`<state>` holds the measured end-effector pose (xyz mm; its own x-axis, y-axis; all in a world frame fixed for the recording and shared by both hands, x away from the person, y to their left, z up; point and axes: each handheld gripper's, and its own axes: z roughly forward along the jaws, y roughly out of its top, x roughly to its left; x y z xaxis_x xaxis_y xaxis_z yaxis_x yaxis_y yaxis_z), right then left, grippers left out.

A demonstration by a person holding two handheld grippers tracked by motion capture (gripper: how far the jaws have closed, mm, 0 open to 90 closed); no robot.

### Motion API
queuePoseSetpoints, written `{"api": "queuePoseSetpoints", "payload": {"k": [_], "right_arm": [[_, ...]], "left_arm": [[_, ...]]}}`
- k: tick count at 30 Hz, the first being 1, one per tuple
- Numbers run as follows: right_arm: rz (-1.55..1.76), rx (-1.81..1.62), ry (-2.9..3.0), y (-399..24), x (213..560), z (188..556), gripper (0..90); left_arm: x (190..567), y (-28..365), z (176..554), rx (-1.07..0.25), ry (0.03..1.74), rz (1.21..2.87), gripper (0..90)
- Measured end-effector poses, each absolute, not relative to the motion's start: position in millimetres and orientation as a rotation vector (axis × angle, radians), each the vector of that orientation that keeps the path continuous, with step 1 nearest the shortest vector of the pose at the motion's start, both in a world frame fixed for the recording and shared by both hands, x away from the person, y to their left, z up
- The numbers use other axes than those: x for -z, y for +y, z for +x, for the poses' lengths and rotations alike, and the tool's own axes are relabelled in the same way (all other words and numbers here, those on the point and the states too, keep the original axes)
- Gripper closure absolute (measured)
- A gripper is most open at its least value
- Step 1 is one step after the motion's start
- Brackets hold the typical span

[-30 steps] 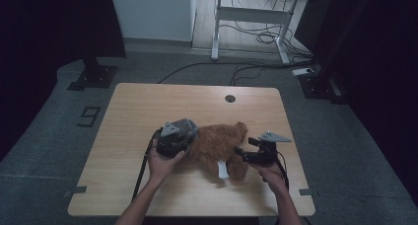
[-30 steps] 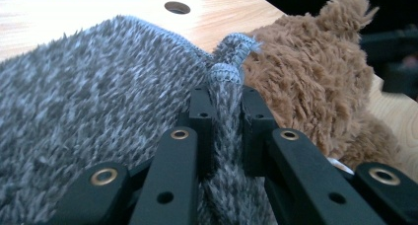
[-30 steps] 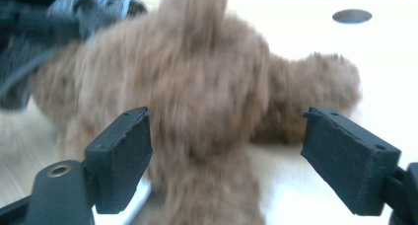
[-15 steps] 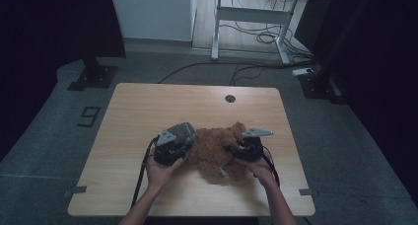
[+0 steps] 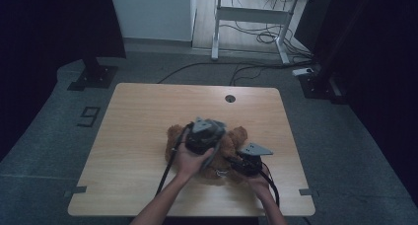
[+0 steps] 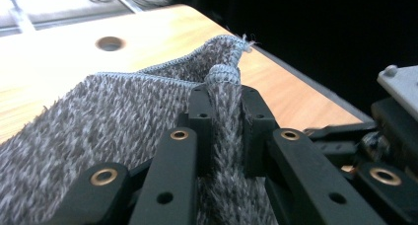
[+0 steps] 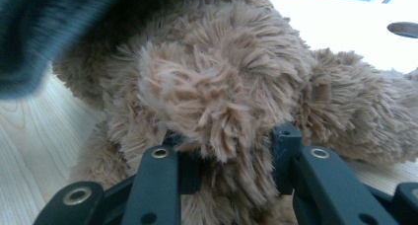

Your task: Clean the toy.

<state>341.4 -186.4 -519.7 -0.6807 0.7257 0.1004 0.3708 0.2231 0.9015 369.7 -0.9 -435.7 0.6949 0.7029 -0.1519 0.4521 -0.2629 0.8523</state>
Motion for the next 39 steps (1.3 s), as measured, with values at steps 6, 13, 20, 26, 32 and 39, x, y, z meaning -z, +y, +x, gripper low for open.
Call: {"api": "queuePoseSetpoints", "payload": {"k": [6,13,20,26,32,39], "right_arm": [[1.030,-1.423,2.137,-185.4,521.3,337.4,65.5],[1.037,-1.409,2.131,-182.1,522.5,335.9,65.6],[1.089,-1.408,2.108,-181.2,521.9,335.9,65.5],[1.094,-1.426,2.098,-181.9,522.8,335.8,65.5],[1.099,-1.428,2.099,-182.1,522.7,335.5,65.5],[1.105,-1.429,2.094,-181.9,522.9,335.4,65.4]], "left_arm": [[468.5,-38.1,385.0,-0.291,0.933,2.011,77.5],[467.1,-15.5,383.7,-0.265,0.933,1.977,78.0],[462.8,21.8,384.2,-0.354,0.989,1.964,78.8],[461.1,70.4,384.3,-0.414,1.070,1.931,79.0],[461.6,113.8,383.2,-0.422,1.140,1.857,78.8],[469.1,148.8,381.0,-0.416,1.219,1.806,78.7]]}}
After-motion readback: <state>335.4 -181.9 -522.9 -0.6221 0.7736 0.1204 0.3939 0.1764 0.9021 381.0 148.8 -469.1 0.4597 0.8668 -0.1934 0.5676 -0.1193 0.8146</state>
